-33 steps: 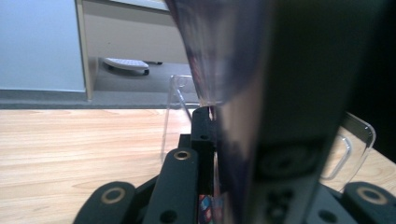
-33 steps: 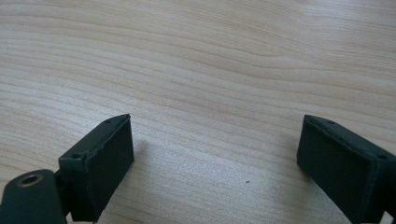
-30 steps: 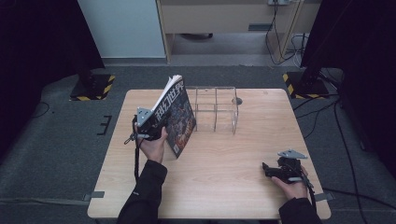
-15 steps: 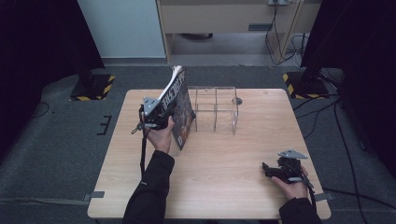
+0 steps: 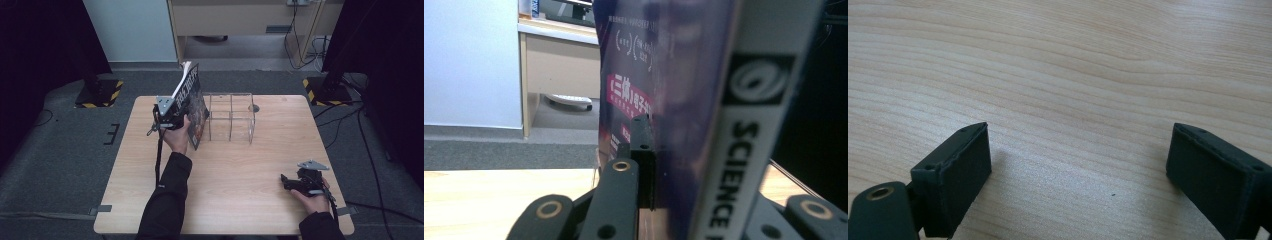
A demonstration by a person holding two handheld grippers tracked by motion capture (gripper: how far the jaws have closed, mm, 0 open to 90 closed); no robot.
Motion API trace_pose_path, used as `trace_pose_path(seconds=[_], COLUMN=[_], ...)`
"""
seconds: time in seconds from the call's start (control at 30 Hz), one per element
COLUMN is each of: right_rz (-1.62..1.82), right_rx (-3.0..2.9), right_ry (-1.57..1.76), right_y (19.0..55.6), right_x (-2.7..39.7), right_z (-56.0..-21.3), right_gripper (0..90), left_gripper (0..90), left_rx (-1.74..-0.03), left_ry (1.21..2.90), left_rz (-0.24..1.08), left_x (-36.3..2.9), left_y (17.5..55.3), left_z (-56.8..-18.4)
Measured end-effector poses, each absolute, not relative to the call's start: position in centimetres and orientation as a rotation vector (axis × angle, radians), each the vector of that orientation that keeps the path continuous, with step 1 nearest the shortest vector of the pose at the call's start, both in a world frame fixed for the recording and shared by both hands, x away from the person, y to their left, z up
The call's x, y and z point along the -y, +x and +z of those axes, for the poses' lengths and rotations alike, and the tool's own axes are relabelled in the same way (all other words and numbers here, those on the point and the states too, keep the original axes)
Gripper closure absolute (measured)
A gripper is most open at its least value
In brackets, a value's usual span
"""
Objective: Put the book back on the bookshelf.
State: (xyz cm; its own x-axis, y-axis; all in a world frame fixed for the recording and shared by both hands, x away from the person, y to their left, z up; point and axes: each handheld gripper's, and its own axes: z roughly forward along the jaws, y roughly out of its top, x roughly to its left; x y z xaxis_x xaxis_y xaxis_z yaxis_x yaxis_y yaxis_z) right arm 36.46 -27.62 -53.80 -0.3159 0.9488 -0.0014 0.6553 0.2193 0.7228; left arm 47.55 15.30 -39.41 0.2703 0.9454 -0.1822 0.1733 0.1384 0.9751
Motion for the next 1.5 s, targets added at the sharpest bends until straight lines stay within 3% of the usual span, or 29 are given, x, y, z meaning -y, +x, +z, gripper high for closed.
trace_pose_path(seconds=[0.3, 0.8, 1.13, 1.5], right_rz=[0.877, 0.877, 0.877, 0.877], right_rx=[-2.051, -2.051, -2.046, -2.046], right_ry=[1.478, 1.478, 1.489, 1.489], right_y=[36.4, 36.4, 36.4, 36.4], right_x=[27.6, 27.6, 27.5, 27.5], right_z=[-53.8, -53.8, -53.8, -53.8], right_gripper=[10.9, 10.9, 10.9, 10.9], left_gripper=[82.3, 80.9, 73.0, 51.9], left_rx=[-1.168, -1.193, -1.184, -1.143], left_ry=[1.344, 1.325, 1.361, 1.371], left_rz=[0.866, 0.852, 0.834, 0.803], left_x=[-14.6, -16.0, -16.6, -16.7], left_y=[47.8, 47.5, 47.3, 46.5], left_z=[-40.5, -41.9, -41.8, -40.9])
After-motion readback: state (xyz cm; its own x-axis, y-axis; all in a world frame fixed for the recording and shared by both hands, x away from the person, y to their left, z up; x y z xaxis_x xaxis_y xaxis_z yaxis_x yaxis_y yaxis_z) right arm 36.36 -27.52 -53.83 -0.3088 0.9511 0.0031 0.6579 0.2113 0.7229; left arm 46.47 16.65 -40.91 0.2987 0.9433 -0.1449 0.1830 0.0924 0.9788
